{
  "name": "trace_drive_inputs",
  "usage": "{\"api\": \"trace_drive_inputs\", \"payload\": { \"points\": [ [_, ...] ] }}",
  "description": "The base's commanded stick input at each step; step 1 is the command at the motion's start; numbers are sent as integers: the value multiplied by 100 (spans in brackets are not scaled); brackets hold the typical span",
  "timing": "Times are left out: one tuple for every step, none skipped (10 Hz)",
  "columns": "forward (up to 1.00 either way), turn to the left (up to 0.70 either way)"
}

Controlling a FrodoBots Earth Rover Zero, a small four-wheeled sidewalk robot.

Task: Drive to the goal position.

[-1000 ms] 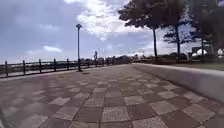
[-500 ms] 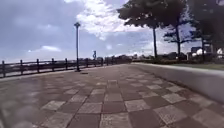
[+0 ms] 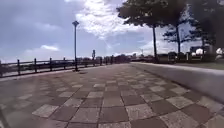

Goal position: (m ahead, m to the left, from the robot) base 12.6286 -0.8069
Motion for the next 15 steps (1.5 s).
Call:
{"api": "trace_drive_inputs", "payload": {
  "points": [
    [45,0],
    [45,0],
    [45,0],
    [45,0],
    [45,0],
    [45,0],
    [45,0],
    [45,0],
    [38,0],
    [1,0],
    [0,0],
    [0,0],
    [0,0],
    [0,0],
    [0,0]
  ]
}}
